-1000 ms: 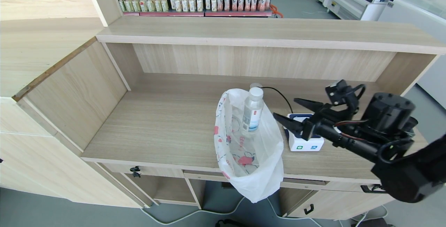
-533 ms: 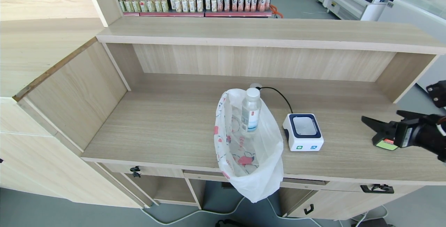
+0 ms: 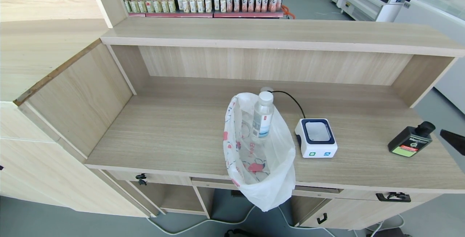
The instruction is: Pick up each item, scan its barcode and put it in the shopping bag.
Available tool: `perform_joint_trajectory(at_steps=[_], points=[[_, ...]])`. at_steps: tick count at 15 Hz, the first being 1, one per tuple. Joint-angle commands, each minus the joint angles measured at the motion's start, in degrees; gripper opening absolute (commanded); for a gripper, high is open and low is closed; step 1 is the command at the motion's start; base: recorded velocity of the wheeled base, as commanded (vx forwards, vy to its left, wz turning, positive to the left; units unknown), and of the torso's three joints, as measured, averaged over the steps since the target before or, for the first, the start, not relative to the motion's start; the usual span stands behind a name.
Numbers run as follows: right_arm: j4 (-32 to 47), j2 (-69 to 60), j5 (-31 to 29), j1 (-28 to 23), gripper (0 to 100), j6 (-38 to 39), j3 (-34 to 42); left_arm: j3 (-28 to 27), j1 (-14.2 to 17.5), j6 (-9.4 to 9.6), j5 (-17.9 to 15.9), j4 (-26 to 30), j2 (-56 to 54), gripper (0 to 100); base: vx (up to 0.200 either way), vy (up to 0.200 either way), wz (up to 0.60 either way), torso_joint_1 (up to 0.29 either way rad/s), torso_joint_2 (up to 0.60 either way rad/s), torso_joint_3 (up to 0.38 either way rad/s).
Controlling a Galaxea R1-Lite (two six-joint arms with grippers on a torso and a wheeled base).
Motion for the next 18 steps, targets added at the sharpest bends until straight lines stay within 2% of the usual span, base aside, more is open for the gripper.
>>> perform_joint_trajectory(at_steps=[1, 6, 9, 16, 18], points=[[2.3, -4.6, 0.0, -1.4, 100, 0.0, -1.8, 0.0, 0.0, 0.06, 0.1, 0.0, 0.0, 100, 0.0, -0.2, 0.0, 0.002, 0.0, 0.002], [2.6, 5.3, -0.1, -4.5, 100, -4.6, -5.4, 0.0, 0.0, -0.03, 0.1, 0.0, 0.0, 100, 0.0, -0.2, 0.0, 0.001, 0.0, 0.002], [2.7, 11.8, 0.3, -4.0, 100, -4.7, -6.6, 0.0, 0.0, -0.03, 0.1, 0.0, 0.0, 100, 0.0, -0.2, 0.0, 0.001, 0.0, 0.001], [3.4, 19.9, 0.3, 6.4, 100, -9.2, -4.3, 0.0, 0.0, 0.06, 0.1, 0.0, 0.0, 100, 0.0, -0.2, 0.0, 0.002, 0.0, 0.003], [3.4, 19.1, 0.2, 9.5, 100, -9.2, -2.8, 0.0, 0.0, -0.12, 0.1, 0.0, 0.0, 100, 0.0, 0.0, 0.0, 0.0, 0.0, 0.0]])
